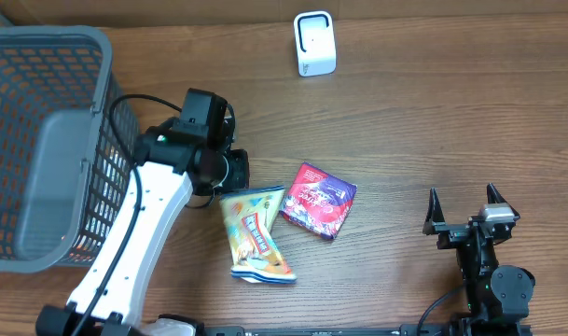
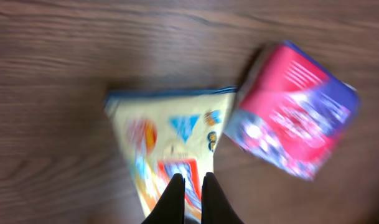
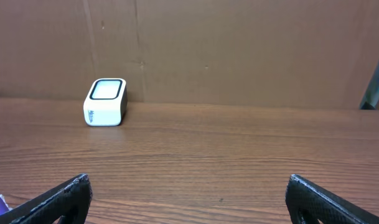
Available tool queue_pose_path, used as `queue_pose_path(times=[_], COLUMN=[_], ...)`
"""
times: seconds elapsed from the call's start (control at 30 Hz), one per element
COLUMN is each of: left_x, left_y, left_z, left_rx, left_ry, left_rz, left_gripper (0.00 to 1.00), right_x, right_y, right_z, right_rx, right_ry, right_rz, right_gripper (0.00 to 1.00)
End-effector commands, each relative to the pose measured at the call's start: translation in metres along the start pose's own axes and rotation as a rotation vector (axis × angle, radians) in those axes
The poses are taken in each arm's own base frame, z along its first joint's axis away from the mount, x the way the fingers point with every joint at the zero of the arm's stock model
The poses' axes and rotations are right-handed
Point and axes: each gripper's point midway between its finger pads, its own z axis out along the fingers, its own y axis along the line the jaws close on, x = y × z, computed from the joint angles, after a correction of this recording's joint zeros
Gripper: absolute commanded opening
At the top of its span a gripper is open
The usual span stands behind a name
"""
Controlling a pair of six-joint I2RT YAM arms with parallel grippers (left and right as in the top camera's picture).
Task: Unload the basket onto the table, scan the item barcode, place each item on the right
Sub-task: 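Lift the yellow snack bag past the scanner and drop it on table, then reach the left gripper into the basket and grasp the white tube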
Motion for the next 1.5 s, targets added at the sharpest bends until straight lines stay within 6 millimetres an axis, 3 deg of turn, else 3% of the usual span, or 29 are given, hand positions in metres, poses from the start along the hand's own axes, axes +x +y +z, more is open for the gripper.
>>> queue_pose_path(times=[0.0,0.1,0.2,0.27,0.33,0.37,0.4,0.6,0.77,1.03,1.07,1.1,1.17,1.2,1.23,1.3,1.33,1.37,1.4,1.47], left_x=[-0.013,-0.024,-0.045,-0.057,-0.065,-0.068,-0.068,-0.042,-0.021,0.003,0.004,0.004,-0.001,-0.01,-0.014,-0.027,-0.038,-0.043,-0.049,-0.055], left_y=[0.005,-0.009,-0.02,-0.025,-0.027,-0.03,-0.031,-0.037,-0.032,-0.025,-0.025,-0.025,-0.024,-0.023,-0.021,-0.014,-0.005,0.002,0.018,0.043], left_z=[0.012,0.001,-0.039,-0.072,-0.095,-0.105,-0.111,-0.103,-0.089,-0.086,-0.086,-0.086,-0.094,-0.112,-0.12,-0.154,-0.185,-0.204,-0.234,-0.269], left_rx=[-0.044,0.023,0.043,0.044,0.036,0.044,0.049,0.099,0.087,0.061,0.059,0.06,0.065,0.076,0.081,0.093,0.096,0.093,0.068,0.012], left_ry=[-0.027,-0.063,-0.144,-0.203,-0.252,-0.272,-0.28,-0.154,-0.032,0.069,0.073,0.071,0.047,-0.001,-0.023,-0.119,-0.217,-0.276,-0.38,-0.511], left_rz=[-0.045,-0.028,0.01,0.031,0.035,0.038,0.039,0.029,0.008,-0.007,0.0,0.009,0.006,-0.014,-0.021,-0.054,-0.08,-0.098,-0.138,-0.19], left_gripper=[0.18,0.28,0.4,0.61,0.76,0.93,1.0,1.0,1.0,1.0,0.97,0.82,0.83,0.95,1.0,0.99,1.0,1.0,1.0,1.0], right_x=[0.001,0.001,0.001,0.001,0.001,0.001,0.001,0.001,0.001,0.001,0.001,0.001,0.001,0.001,0.001,0.001,0.001,0.001,0.001,0.001], right_y=[-0.001,-0.001,-0.001,-0.001,-0.001,-0.001,-0.001,-0.001,-0.001,-0.001,-0.001,-0.001,-0.001,-0.001,-0.001,-0.001,-0.001,-0.001,-0.001,-0.001], right_z=[0.0,0.0,0.0,0.0,0.0,0.0,0.0,0.0,0.0,0.0,0.0,0.0,0.0,0.0,0.0,0.0,0.0,0.0,0.0,0.0], right_rx=[0.005,0.005,0.005,0.005,0.005,0.005,0.005,0.005,0.005,0.005,0.005,0.005,0.005,0.005,0.005,0.005,0.005,0.005,0.005,0.005], right_ry=[-0.005,-0.005,-0.005,-0.005,-0.005,-0.005,-0.005,-0.005,-0.005,-0.005,-0.005,-0.005,-0.005,-0.005,-0.005,-0.005,-0.005,-0.005,-0.005,-0.005], right_rz=[0.003,0.003,0.003,0.003,0.003,0.003,0.003,0.003,0.003,0.003,0.003,0.003,0.003,0.003,0.003,0.003,0.003,0.003,0.003,0.003], right_gripper=[1.0,1.0,1.0,1.0,1.0,1.0,1.0,1.0,1.0,1.0,1.0,1.0,1.0,1.0,1.0,1.0,1.0,1.0,1.0,1.0])
